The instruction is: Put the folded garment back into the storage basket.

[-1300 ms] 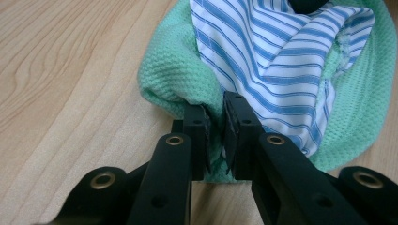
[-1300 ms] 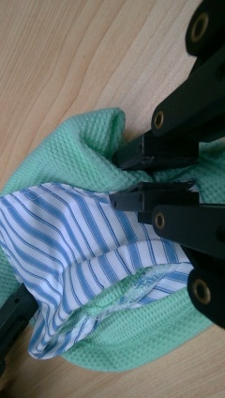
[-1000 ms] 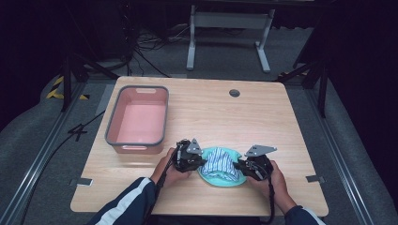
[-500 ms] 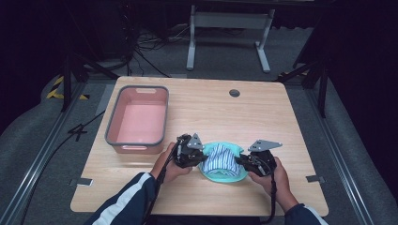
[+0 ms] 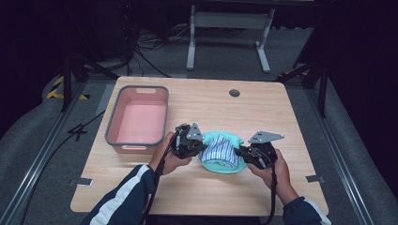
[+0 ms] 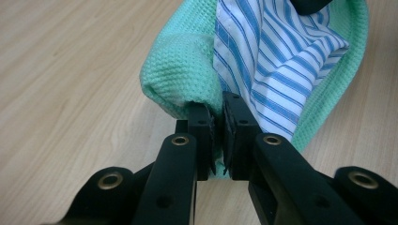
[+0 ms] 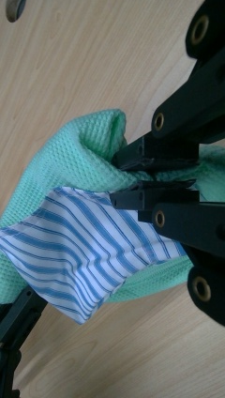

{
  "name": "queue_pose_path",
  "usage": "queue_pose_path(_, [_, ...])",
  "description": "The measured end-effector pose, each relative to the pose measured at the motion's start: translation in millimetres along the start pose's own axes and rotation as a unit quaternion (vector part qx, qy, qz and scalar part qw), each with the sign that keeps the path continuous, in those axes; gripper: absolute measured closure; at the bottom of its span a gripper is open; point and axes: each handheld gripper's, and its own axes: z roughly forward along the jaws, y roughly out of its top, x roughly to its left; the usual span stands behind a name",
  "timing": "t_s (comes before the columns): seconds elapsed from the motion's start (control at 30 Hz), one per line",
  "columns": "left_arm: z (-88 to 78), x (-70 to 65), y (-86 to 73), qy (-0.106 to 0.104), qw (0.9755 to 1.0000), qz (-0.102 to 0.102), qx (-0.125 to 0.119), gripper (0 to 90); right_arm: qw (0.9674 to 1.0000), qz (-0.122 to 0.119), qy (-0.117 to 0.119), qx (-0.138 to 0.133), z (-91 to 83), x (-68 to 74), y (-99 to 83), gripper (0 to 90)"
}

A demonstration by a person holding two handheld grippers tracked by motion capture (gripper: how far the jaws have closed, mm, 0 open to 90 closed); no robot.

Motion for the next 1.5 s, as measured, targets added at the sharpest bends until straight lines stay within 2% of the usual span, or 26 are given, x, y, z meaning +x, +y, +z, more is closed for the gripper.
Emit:
queue_pose_path(0.37, [-28.9, 11.3, 9.9, 0.026, 0.9995, 0.008, -0.014, 83.1, 0.9997, -0.019, -0.003, -0.017, -7.8, 5.5, 30.1, 81.7])
queue_pose_path(0.6, [-47.1, 19.6, 8.2, 0.038, 0.9991, 0.006, -0.018, 83.2, 0.9992, -0.031, 0.002, -0.025, -3.3, 13.9, 52.2, 81.7])
queue_pose_path(1.0, [-79.6, 37.8, -7.3, 0.065, 0.9975, -0.011, -0.023, 83.2, 0.998, -0.053, 0.013, -0.032, 9.1, 29.2, 84.0, 81.7])
queue_pose_path(1.27, [-111.7, 51.3, -20.8, 0.095, 0.9947, -0.026, -0.029, 83.2, 0.9962, -0.071, 0.027, -0.045, 21.7, 48.1, 111.8, 81.7])
queue_pose_path(1.5, [-127.3, 58.2, -30.2, 0.111, 0.9928, -0.035, -0.03, 83.2, 0.9948, -0.084, 0.035, -0.045, 33.2, 61.0, 126.3, 81.7])
